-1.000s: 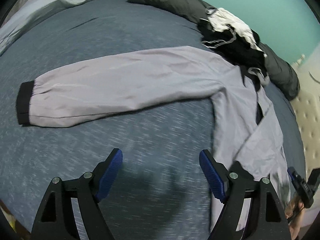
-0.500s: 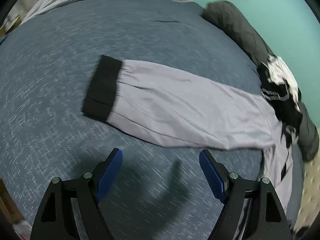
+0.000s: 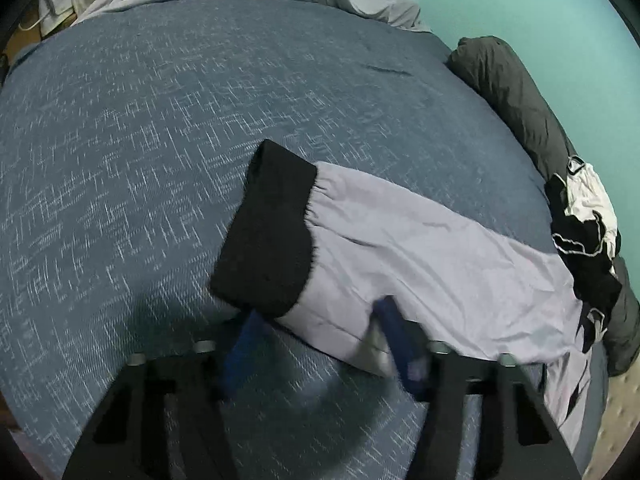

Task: Fold clothes
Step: 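Grasp the other sleeve's black cuff with the left gripper and lift, then carry the sleeve over the jacket body with the left gripper and release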

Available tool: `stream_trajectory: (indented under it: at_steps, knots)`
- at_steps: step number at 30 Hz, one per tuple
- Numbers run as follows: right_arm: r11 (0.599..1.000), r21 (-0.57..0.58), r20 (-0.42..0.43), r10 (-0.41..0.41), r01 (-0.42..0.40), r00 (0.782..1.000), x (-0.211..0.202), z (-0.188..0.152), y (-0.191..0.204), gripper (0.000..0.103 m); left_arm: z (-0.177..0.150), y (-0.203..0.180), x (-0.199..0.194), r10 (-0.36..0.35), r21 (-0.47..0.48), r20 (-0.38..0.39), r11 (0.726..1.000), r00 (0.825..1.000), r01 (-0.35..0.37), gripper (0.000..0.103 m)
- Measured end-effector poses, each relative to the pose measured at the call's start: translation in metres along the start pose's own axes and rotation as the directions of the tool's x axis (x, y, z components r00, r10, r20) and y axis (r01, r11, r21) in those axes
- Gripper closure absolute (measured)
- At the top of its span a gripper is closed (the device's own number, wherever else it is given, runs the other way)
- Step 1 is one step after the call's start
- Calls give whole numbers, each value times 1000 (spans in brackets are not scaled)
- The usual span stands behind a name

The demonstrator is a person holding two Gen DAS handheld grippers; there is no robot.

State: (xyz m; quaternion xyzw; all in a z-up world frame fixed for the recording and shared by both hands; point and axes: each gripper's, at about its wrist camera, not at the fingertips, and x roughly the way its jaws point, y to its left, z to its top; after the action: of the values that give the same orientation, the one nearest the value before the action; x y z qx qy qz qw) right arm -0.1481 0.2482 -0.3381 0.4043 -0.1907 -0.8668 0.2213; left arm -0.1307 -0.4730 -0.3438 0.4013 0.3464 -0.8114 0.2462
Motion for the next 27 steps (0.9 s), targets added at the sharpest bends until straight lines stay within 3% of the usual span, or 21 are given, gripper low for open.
stream_trajectory:
  at_steps: [6,11,15,20,27]
  knots:
    - [1000,-5,-2,-5,5,1000,2,-1,1,82,3,3,-6,-19,34,18,999,1000,18,75]
    - [1000,-10,-6,-4,4,1000,3,-2,2,82,6,-15,-28,-48,106,72,994,996,40,82]
    - [1000,-9,5,-7,7,1000,-2,-1,1,82,12,-53,-54,-130,182,96,977,987,111,83]
    - [1000,2,19,-21,21,1000,-11,1,-5,82,14,-121,-87,-234,295,105,935,967,194,83]
    - [999,31,58,-34,32,998,-39,6,-20,82,-9,-243,-136,-379,462,70,832,923,307,85]
